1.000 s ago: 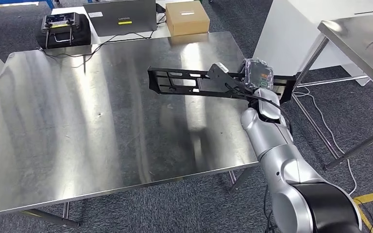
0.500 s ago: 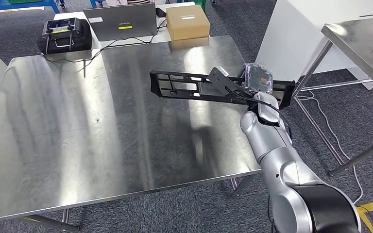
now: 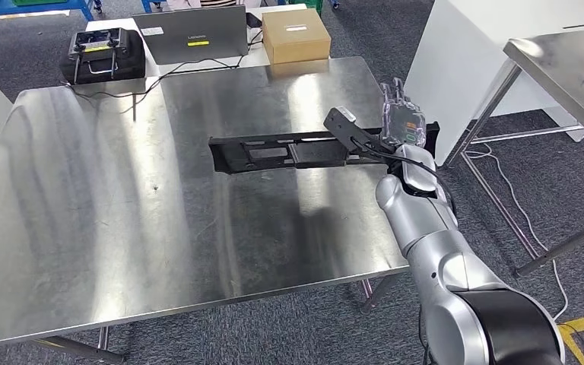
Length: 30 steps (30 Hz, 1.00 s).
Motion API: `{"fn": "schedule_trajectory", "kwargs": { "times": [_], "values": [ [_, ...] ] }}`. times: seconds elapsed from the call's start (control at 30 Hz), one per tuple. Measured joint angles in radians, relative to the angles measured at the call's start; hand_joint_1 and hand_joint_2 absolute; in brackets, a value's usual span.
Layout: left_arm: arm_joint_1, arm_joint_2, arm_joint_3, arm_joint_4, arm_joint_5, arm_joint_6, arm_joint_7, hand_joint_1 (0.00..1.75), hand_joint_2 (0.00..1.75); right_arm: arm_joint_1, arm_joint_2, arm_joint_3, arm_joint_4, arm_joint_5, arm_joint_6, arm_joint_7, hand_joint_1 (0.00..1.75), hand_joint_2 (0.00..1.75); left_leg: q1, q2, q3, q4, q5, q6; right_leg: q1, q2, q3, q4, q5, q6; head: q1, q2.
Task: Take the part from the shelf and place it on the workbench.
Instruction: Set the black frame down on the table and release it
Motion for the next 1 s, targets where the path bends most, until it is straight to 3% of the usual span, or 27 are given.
{"fn": "schedule_trajectory", "kwargs": {
  "times": [0.37,0.8,1.0],
  "values": [
    [0.000,0.000,0.012,0.000,0.002,-0.013,0.002,0.00,1.75,0.000,0.002,-0.001,0.003,-0.021,0.024,-0.010,0.00,0.00,-0.003,0.000,0.000,0.000,0.000,0.000,-0.001,0.000,0.000,0.000,0.000,0.000,0.000,0.000],
    [-0.001,0.002,0.018,0.000,0.018,-0.018,0.015,0.00,1.75,-0.065,0.009,-0.048,0.060,-0.104,0.549,0.135,0.00,0.00,-0.002,0.000,0.001,0.000,0.000,0.000,-0.002,0.000,0.000,0.000,0.000,0.000,0.000,0.000],
    [-0.001,0.003,0.024,0.000,0.029,-0.013,0.021,0.00,1.75,-0.080,0.022,-0.062,0.080,-0.105,0.606,0.152,0.00,0.00,-0.003,0.001,0.001,0.000,0.000,0.000,-0.002,0.000,0.000,0.000,0.000,0.000,0.000,0.000]
  ]
}}
